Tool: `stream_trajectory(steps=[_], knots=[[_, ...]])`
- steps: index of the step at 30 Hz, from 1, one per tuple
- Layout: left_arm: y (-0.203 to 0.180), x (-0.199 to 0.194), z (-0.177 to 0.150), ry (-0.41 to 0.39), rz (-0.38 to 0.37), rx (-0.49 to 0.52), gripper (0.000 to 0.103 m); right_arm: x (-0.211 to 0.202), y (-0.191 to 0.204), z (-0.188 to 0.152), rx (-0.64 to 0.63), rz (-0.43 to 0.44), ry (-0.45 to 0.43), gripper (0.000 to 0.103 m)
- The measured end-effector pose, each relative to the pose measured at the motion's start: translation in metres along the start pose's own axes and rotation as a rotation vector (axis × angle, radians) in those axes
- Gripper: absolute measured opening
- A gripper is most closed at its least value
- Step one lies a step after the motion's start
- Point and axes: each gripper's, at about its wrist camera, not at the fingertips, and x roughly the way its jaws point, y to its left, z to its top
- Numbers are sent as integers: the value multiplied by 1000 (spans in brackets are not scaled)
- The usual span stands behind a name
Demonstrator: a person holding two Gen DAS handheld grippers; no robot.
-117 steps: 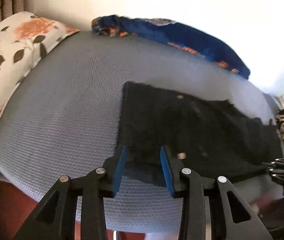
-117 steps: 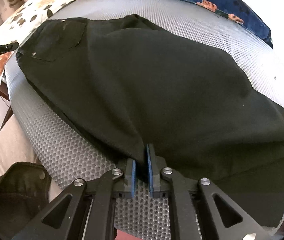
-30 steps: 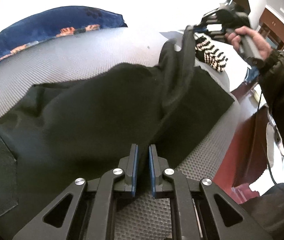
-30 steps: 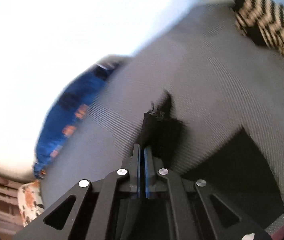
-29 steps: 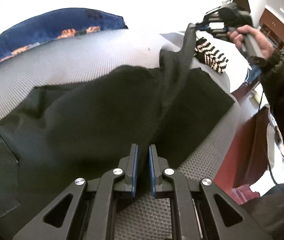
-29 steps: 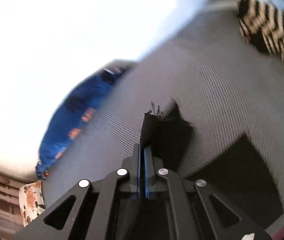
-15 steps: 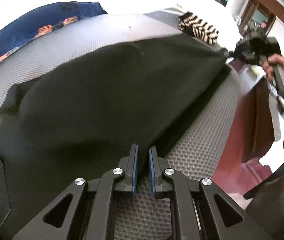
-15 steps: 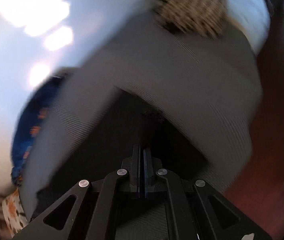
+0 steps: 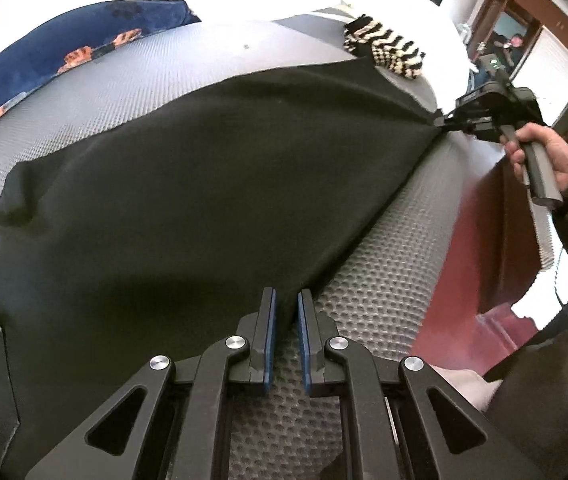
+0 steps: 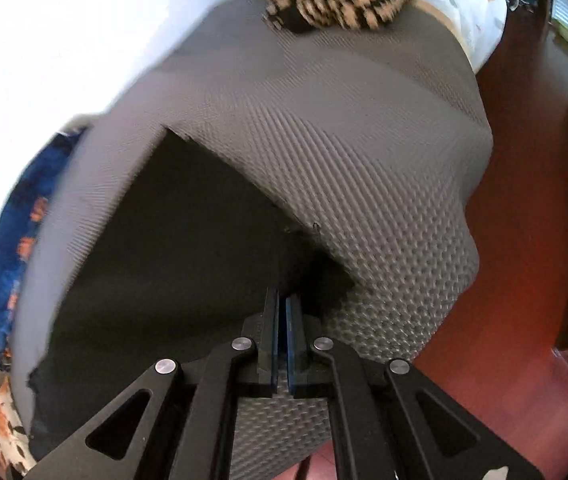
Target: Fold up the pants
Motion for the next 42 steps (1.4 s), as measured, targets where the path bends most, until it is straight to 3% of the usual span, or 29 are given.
stream_trajectory(steps=[2, 5, 8, 9, 10, 13, 15, 19, 22, 25, 28, 32, 38, 39, 40, 42], knots=[[4, 0, 3, -2, -5, -37, 16, -2, 3, -1, -8, -9, -14, 2], [12, -11, 4, -32, -10, -71, 25, -9, 2, 2, -7, -38, -31, 14], [26, -36, 0, -103, -4, -118, 41, -20, -4, 5, 5, -84, -66, 21], [34, -47, -4, -136, 10, -144, 51, -26, -3, 6, -5, -108, -82, 21], [43, -56, -8, -164, 37, -174, 55, -31, 0, 7, -21, -121, -96, 21], [77, -78, -20, -213, 127, -267, 55, -45, 30, 6, -115, -99, -137, 21], [102, -90, -31, -235, 227, -345, 55, -45, 64, 2, -209, -22, -123, 22], [161, -112, -57, -256, 390, -551, 55, -26, 169, -24, -484, 197, -3, 26], [194, -125, -83, -261, 460, -679, 55, -3, 252, -60, -688, 370, 144, 28], [213, -135, -105, -271, 509, -733, 55, 17, 323, -98, -848, 482, 273, 29], [226, -136, -120, -290, 438, -751, 55, 37, 392, -138, -1025, 532, 390, 35], [223, -130, -124, -288, 446, -710, 54, 67, 453, -173, -1174, 535, 496, 40], [233, -136, -134, -328, 365, -720, 53, 109, 489, -197, -1255, 503, 643, 40], [235, -138, -137, -335, 346, -731, 51, 113, 492, -198, -1254, 525, 683, 33], [239, -139, -139, -342, 328, -742, 50, 109, 492, -201, -1253, 535, 686, 18], [243, -141, -142, -350, 308, -753, 48, 105, 496, -201, -1270, 518, 646, 13]])
